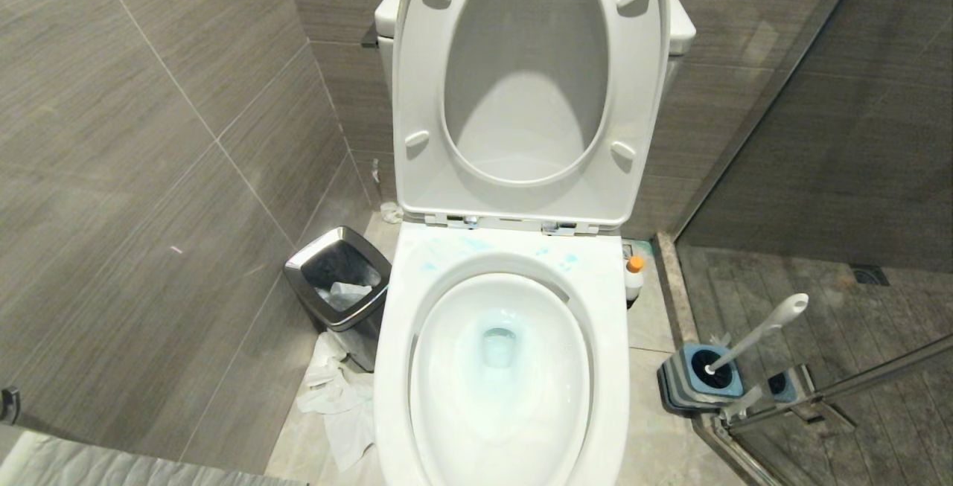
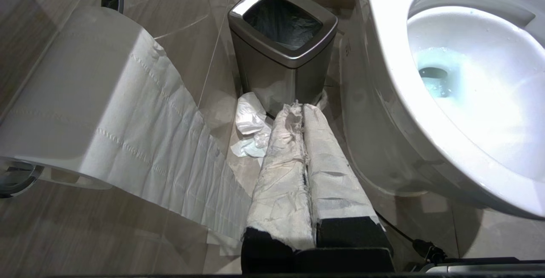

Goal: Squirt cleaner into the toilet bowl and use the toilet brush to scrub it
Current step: Flush the toilet

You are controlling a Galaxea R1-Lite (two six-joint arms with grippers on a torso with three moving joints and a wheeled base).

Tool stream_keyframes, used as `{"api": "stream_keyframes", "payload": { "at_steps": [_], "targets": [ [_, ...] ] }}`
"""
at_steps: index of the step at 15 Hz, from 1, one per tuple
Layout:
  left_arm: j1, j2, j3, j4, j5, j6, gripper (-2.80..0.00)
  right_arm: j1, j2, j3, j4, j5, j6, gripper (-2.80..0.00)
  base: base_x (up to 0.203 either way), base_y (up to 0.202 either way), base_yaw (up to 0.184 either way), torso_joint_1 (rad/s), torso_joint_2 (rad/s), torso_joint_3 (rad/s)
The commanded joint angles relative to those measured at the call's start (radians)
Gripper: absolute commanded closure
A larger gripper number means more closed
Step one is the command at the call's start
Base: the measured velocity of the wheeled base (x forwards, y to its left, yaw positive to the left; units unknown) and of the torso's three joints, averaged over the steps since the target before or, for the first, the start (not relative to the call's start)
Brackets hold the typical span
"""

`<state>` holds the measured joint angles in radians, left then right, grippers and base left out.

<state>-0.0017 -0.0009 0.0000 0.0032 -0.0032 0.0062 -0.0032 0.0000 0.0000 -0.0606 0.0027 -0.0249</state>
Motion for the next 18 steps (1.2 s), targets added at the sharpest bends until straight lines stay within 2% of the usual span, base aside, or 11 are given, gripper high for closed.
{"api": "stream_keyframes", "payload": {
  "at_steps": [1,5,7,10,14,18],
  "targets": [
    [0.0,0.001,0.002,0.0,-0.001,0.002,0.0,0.0,0.0,0.025,-0.001,0.0,-0.001,0.0,0.0,0.0,0.0,0.0,0.0,0.0],
    [0.0,0.001,0.0,-0.002,-0.001,0.025,0.0,0.0,0.002,0.025,-0.001,0.0,-0.001,0.0,0.0,0.0,0.0,0.0,0.0,0.0],
    [0.0,0.001,-0.063,0.003,-0.017,0.045,0.0,0.0,0.001,0.025,-0.001,0.0,-0.001,0.0,0.0,0.0,0.0,0.0,0.0,0.0],
    [0.002,0.052,-0.254,0.053,-0.089,0.099,0.0,0.0,0.002,0.025,-0.001,0.0,-0.001,0.0,0.0,0.0,0.0,0.0,0.0,0.0],
    [0.001,0.259,-0.534,0.069,-0.168,0.137,0.0,0.0,0.002,0.025,-0.001,0.0,-0.001,0.0,0.0,0.0,0.0,0.0,0.0,0.0],
    [0.003,0.553,-0.866,0.073,-0.18,0.143,0.0,0.0,0.001,0.025,-0.001,0.0,-0.001,0.0,0.0,0.0,0.0,0.0,0.0,0.0]
  ]
}}
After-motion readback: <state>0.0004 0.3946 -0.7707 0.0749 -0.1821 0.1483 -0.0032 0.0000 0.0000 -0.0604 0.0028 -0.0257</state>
